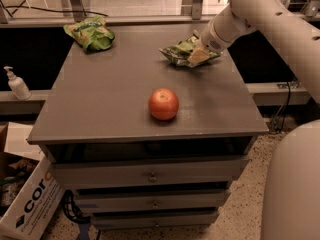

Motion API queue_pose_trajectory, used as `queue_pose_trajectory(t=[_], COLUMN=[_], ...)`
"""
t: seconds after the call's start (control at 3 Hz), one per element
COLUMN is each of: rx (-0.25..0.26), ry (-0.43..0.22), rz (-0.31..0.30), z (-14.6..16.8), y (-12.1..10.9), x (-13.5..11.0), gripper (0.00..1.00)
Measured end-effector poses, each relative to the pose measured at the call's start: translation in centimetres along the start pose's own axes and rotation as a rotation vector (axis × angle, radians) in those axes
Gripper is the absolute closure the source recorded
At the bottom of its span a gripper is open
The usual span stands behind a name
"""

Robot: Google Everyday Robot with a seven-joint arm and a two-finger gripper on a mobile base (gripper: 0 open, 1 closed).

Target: Move green jalapeno chip bag near green rice chip bag

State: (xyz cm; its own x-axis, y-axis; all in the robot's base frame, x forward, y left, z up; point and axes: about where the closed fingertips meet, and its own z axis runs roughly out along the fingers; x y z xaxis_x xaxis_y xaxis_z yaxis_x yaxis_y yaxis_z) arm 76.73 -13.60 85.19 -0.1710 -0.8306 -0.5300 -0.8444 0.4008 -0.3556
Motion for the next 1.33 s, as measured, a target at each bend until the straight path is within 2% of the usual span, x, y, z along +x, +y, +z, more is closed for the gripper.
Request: queue_pose_trajectory(t=[0.33, 0.67, 1.0, 1.33], rx=[0.007, 0.01, 0.01, 0.01], ry=[-0.056, -0.147, -0.245, -0.245], rz=[-0.017, -0.056, -0.113, -0.113], z=[-1.1, -2.2, -2.8, -2.8], y=[-0.4, -0.9, -1.3, -1.3], x=[-2.2, -6.2, -11.2, -11.2], gripper=[1.0, 1.0, 1.0, 1.0])
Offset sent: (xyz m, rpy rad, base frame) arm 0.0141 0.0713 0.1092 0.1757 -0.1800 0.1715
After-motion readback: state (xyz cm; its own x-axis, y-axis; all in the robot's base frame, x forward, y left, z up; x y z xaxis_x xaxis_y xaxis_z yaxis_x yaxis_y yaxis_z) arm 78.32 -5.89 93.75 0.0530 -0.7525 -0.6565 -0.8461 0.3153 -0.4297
